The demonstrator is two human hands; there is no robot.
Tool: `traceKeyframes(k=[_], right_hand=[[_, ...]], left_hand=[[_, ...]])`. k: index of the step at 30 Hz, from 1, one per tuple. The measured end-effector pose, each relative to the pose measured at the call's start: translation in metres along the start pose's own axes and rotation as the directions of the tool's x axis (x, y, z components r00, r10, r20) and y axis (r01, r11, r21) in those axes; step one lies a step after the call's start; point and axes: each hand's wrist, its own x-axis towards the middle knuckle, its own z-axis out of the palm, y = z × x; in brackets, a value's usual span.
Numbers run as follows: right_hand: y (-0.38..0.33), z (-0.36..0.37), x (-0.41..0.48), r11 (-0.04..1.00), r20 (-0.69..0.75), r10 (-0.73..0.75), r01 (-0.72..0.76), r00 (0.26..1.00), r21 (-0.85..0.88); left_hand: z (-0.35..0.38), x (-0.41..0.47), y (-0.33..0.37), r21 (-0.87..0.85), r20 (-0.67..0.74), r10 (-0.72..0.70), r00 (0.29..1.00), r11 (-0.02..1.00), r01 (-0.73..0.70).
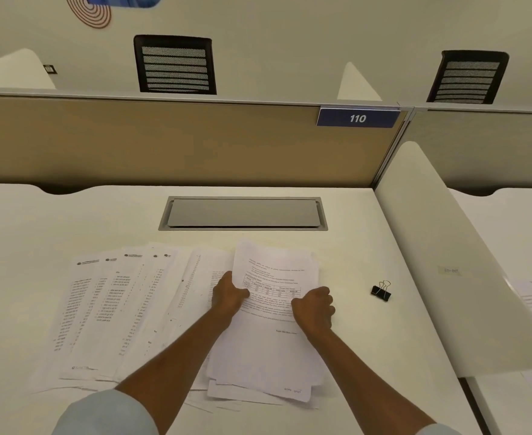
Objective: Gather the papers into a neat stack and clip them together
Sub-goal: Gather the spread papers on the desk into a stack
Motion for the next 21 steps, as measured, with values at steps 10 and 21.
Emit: traceKeyframes(k=[10,21], right_hand=[[0.020,-0.021,0.017,0.820,0.196,-0.072,-0.054,0.978,0.570],[0.014,-0.016,0.008,0.740,0.276,-0.178,-0.056,0.945,0.670]], left_hand=[[-0.016,-0.008,0.001,-0.303,0.178,0.067,0.982,0.953,-0.010],[-0.013,-0.007,-0.004,0.592,-0.162,0.180,0.970,0.804,-0.050]])
